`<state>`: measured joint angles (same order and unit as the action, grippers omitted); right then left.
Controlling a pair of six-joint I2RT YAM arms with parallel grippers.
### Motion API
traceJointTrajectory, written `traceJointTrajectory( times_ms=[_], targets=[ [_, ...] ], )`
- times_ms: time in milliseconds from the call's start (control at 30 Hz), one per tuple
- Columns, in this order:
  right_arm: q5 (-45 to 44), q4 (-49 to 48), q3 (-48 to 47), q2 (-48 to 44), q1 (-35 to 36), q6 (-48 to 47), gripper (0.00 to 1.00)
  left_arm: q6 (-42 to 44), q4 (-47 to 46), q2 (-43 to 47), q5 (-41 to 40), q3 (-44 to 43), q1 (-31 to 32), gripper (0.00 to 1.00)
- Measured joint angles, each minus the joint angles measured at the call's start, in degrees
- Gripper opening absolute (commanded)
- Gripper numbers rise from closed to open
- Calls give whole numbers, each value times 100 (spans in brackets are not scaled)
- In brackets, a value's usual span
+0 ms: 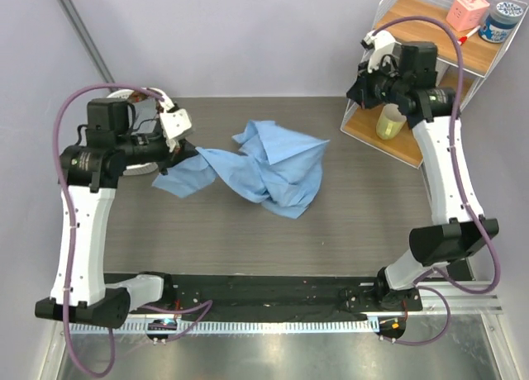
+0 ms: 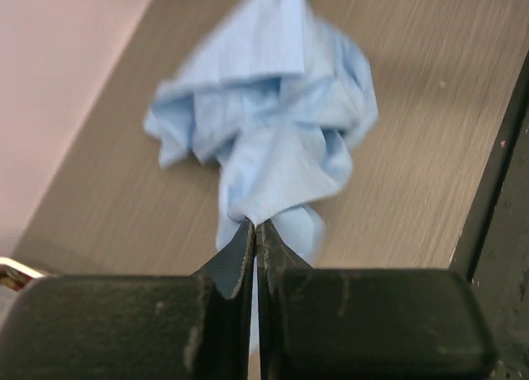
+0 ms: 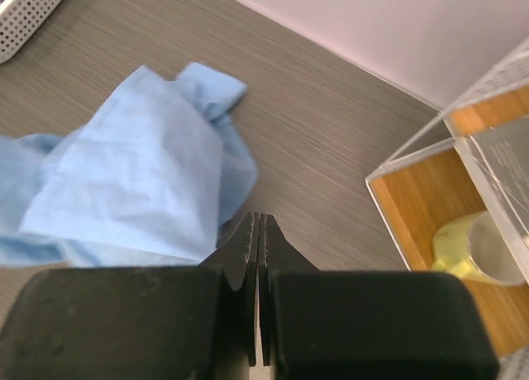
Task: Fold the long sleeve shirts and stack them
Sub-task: Flatten the shirt out
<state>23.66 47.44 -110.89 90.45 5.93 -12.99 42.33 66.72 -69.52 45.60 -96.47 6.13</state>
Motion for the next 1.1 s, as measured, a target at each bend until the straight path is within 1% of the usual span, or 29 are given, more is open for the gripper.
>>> traceJointTrajectory(
  times_ms=[33,67,100,133,200,233,300,367,433,500,567,600,667,733,800,900,1000,1100],
  targets=[
    [-35,-136,24,109,61,15,1,-81,-28,39,87,-140,28,0],
    [-98,-280,37,313,160,22,4,-208,-103,39,153,-286,35,0],
    [-219,-428,39,551,286,22,12,-494,-232,20,201,-428,57,0],
    [-328,-527,26,826,439,24,31,-734,-385,-11,216,-546,96,0],
    [-426,-555,-11,1388,699,72,50,-1403,-859,-223,149,-887,321,0],
    [-428,-518,-11,1661,802,72,63,-1705,-1099,-398,17,-1106,527,0],
    [-391,-372,-9,1921,946,140,71,-2170,-1569,-728,-214,-1405,894,0],
    [-240,-262,111,1891,977,179,79,-2708,-1937,-1156,-503,-1829,1239,0],
    [-46,-262,356,1600,942,256,83,-3134,-2223,-1687,-754,-2430,1425,0],
    [142,-258,723,1147,929,321,83,-3397,-2428,-2203,-1215,-3075,1473,0],
    [267,-284,1137,629,929,378,84,-3499,-2588,-2439,-1775,-3272,1447,0],
    [326,-271,1346,376,942,396,84,-3560,-2627,-2472,-2094,-3228,1410,0],
    [461,-308,1744,-26,1016,422,91,-3641,-2618,-2465,-2535,-3053,1244,0],
    [592,-304,2201,-358,1196,455,93,-3700,-2555,-2396,-2929,-2776,986,0],
    [643,-293,2605,-518,1491,437,94,-3722,-2487,-2291,-3263,-2415,726,0],
    [562,-369,3156,-518,2240,363,94,-3720,-2371,-1969,-3683,-1578,376,0],
    [507,-457,3471,-369,2876,245,92,-3720,-2184,-1729,-3923,-925,186,0],
    [492,-765,3484,105,3193,149,85,-3713,-2098,-1471,-4061,-251,131,0]
  ],
)
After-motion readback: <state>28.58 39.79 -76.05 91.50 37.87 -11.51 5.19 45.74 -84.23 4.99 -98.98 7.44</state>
